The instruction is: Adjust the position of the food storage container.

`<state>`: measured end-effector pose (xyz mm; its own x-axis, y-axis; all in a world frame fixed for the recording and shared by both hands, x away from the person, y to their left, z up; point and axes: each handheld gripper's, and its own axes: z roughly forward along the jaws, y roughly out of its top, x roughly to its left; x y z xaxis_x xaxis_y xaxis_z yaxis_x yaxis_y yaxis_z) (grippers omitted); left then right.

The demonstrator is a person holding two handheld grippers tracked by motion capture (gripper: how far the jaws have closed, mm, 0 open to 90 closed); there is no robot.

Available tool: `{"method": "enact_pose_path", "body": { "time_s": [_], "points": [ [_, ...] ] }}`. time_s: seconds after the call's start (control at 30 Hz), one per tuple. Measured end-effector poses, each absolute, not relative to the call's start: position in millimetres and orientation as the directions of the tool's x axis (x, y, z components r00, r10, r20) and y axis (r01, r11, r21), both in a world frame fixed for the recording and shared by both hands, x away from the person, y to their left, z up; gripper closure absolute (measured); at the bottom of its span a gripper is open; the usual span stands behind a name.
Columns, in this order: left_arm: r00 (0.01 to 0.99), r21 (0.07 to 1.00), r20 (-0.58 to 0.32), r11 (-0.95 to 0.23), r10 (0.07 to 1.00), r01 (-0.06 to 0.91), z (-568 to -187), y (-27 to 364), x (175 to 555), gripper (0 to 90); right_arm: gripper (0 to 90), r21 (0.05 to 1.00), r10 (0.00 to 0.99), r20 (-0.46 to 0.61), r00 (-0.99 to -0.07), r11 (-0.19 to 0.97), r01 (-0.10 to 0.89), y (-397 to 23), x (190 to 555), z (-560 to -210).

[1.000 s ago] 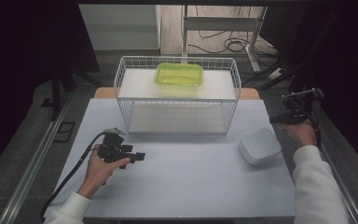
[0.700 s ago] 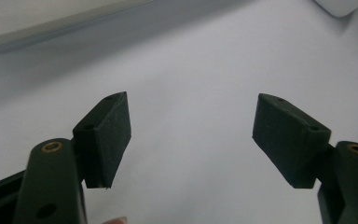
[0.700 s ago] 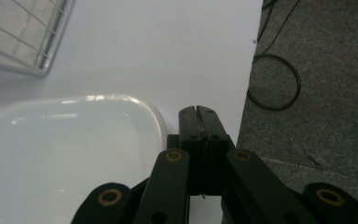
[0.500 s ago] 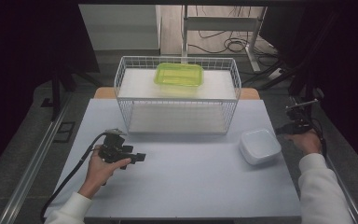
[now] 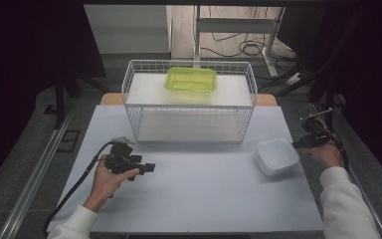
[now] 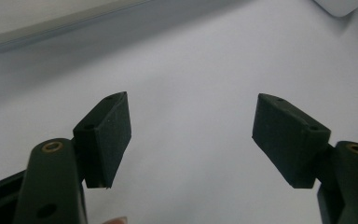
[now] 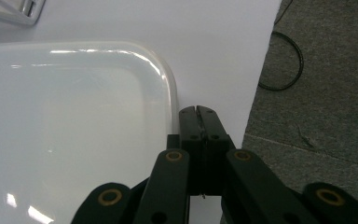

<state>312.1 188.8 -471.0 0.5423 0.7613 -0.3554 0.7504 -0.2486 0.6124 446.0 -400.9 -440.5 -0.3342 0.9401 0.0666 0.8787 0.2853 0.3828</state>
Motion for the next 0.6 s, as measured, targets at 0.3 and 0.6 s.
{"method": "enact_pose_path", "body": {
  "time_s": [0.3,0.6],
  "points": [
    [0.534,0.619,-0.361,-0.232,0.764,0.750,-470,189,312,28.2,89.1,0.397,0.932,0.092,-0.351,0.289,0.871,-394,440,-443],
    [0.535,0.616,-0.367,-0.232,0.761,0.753,-471,189,313,28.4,89.1,0.427,0.923,0.140,-0.357,0.269,0.863,-386,426,-446]
  ]
}}
